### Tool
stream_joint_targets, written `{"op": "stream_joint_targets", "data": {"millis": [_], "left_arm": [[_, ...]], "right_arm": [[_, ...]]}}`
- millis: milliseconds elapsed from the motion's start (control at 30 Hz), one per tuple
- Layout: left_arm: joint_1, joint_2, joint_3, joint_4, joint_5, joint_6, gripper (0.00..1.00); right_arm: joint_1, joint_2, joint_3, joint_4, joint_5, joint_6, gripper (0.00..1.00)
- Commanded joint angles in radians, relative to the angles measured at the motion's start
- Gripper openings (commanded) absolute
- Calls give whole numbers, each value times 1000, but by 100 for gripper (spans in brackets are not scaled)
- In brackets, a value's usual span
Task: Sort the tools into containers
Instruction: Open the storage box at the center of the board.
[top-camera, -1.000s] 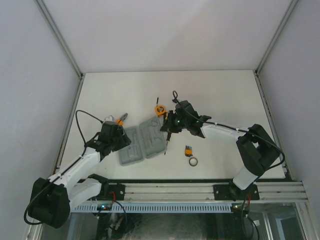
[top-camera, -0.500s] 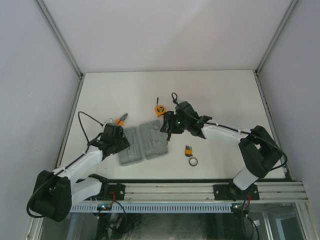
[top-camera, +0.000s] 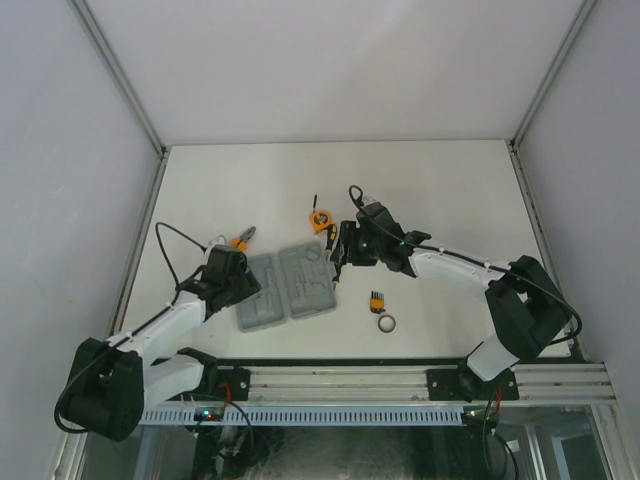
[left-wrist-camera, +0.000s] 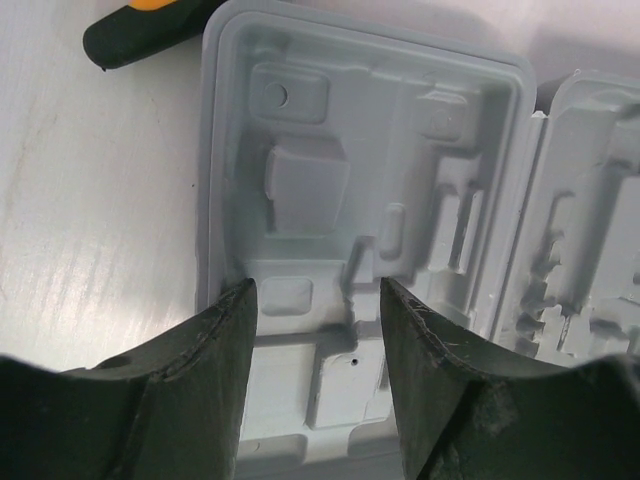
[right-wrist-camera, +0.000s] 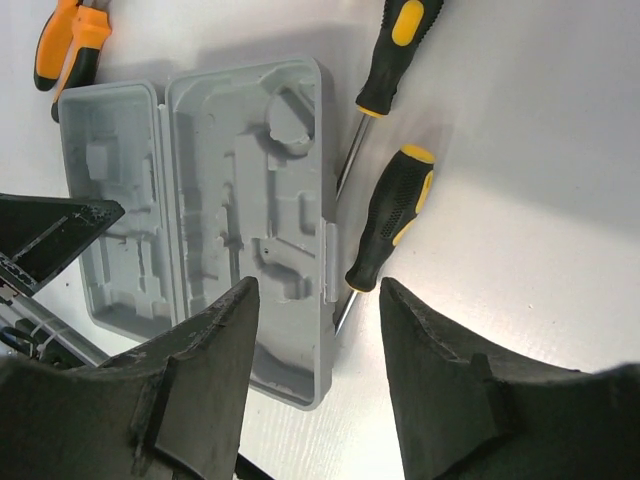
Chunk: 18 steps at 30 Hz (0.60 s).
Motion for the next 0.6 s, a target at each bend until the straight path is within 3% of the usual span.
{"op": "stream_joint_targets", "data": {"millis": [0, 567], "left_arm": [[-3, 20, -27, 7, -19, -11, 57], [-2, 63, -5, -21, -45, -10, 55]], "right_arm": [[-5, -40, 0, 14, 12, -25, 50], [-11, -49, -23, 38, 13, -15, 47]]}}
